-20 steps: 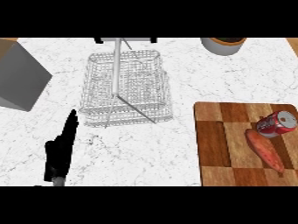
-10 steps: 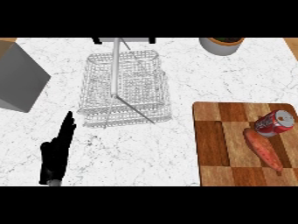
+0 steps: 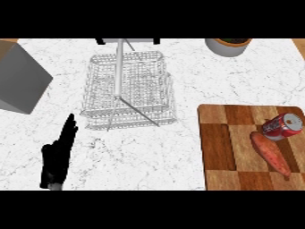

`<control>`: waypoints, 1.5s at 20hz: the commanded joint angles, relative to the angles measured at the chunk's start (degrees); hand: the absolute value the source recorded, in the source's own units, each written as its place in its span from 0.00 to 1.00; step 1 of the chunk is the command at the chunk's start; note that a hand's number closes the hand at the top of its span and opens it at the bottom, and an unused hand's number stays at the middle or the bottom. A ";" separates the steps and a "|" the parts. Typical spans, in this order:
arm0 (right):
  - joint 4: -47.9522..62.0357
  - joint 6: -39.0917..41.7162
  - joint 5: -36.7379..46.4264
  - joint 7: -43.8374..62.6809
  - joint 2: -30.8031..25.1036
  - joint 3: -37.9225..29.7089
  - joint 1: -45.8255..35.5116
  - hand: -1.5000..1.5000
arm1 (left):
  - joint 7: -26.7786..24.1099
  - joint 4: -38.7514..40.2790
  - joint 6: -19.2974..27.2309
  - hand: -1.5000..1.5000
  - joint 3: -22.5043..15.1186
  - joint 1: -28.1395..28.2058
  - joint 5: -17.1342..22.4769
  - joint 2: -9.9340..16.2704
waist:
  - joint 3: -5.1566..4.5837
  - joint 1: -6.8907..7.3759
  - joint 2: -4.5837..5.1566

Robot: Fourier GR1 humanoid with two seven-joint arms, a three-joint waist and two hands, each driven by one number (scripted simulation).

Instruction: Pick the sweet potato from the cutting board and place it in the tiered basket

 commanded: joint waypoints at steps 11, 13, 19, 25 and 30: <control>-1.85 2.36 21.13 10.31 5.56 11.26 -2.07 0.00 | 3.04 -4.54 0.82 0.50 -2.06 4.21 -3.82 -2.58 | -0.10 1.01 0.38; -4.63 1.28 24.86 12.34 9.51 14.05 -0.18 0.00 | 6.95 -4.08 -1.61 0.50 1.82 1.05 -2.19 0.34 | -0.10 0.54 0.34; -1.10 5.08 26.43 9.89 13.87 13.54 -2.02 0.00 | -1.36 1.59 -2.74 0.50 1.98 4.36 -3.59 -3.71 | -0.10 0.50 0.34; 2.19 11.88 29.29 16.79 16.50 16.38 -10.17 0.00 | 2.66 1.41 -4.26 0.50 4.07 -0.22 -3.84 -3.33 | -0.11 0.73 0.42; 1.94 16.11 30.13 19.58 17.47 15.48 -8.38 0.00 | -0.03 2.89 -6.03 0.50 5.55 1.16 -3.57 -3.45 | -0.12 0.54 0.38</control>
